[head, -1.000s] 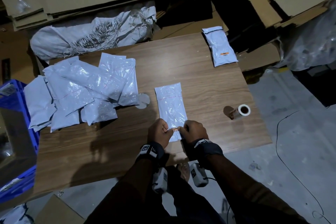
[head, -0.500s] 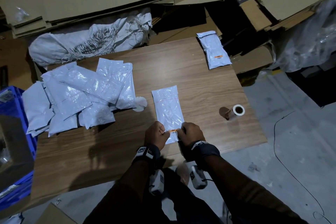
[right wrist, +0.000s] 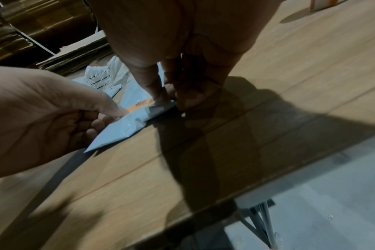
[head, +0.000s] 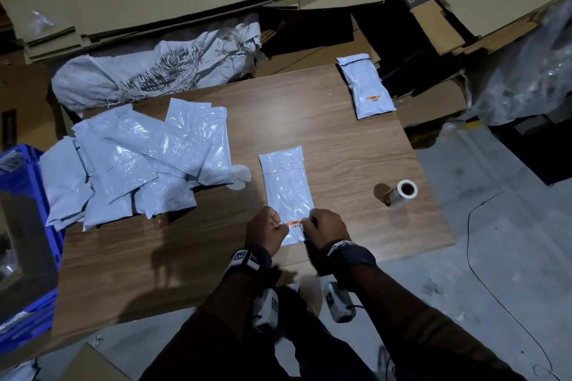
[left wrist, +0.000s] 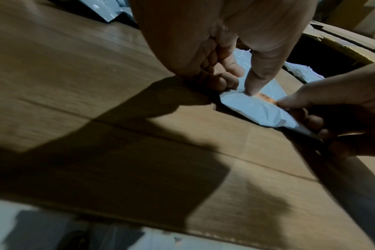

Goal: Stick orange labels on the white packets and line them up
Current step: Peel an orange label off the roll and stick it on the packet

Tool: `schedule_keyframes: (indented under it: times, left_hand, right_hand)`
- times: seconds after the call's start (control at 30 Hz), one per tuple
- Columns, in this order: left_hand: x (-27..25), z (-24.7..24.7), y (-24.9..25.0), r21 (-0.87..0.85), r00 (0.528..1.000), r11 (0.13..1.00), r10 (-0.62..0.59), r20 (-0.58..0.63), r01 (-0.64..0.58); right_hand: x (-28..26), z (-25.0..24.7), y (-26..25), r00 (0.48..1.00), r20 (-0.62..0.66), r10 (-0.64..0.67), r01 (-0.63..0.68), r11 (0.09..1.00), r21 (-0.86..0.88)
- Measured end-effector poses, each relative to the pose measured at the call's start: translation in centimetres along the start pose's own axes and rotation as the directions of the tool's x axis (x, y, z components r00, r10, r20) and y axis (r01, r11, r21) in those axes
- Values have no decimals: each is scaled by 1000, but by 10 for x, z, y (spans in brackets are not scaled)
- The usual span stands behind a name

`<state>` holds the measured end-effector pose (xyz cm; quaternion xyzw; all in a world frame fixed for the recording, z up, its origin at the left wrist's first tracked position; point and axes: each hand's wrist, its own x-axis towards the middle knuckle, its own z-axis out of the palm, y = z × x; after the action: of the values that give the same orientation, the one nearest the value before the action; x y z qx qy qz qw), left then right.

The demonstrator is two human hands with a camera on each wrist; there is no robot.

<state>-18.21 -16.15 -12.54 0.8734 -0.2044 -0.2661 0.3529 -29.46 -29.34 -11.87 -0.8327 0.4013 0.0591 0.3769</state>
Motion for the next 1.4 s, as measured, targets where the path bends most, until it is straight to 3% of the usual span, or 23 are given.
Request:
schedule_keyframes:
  times: [0.23, 0.47, 0.57, 0.73, 0.83, 0.93, 1.17, 1.4]
  left_hand:
    - [0, 3, -1, -13, 999, 1000, 21, -46, -22]
    - [1, 0, 1, 3, 1000, 1000, 5, 2, -5]
    - [-1, -2, -1, -48, 999, 998, -33, 9, 33]
    - [-2, -18, -10, -170, 987, 978, -138, -82, 122]
    - [2, -20, -11, -162, 995, 982, -97, -24, 91]
    - [4, -20, 1, -151, 996, 986, -55, 75, 65]
    - [20, -48, 8, -230, 995, 972, -23, 100, 45]
    - [47, -110, 31, -457, 988, 889, 89, 130, -20]
  right_hand:
    - [0, 0, -1, 1000, 9, -2, 2, 1000, -6]
    - [0, -1, -3, 1000, 13, 2, -2, 1000, -20]
    - [-1, -1, -1, 1000, 7, 30, -30, 998, 46]
    - [-11, -10, 4, 993, -107, 43, -14, 965, 260]
    - [-9, -7, -1, 997, -82, 11, 11, 967, 255]
    - [-7, -3, -14, 995, -72, 66, -41, 952, 303]
    - [-6, -15, -39, 981, -113, 159, -81, 859, 506]
    - [-13, -37, -97, 980, -196, -27, 135, 818, 559]
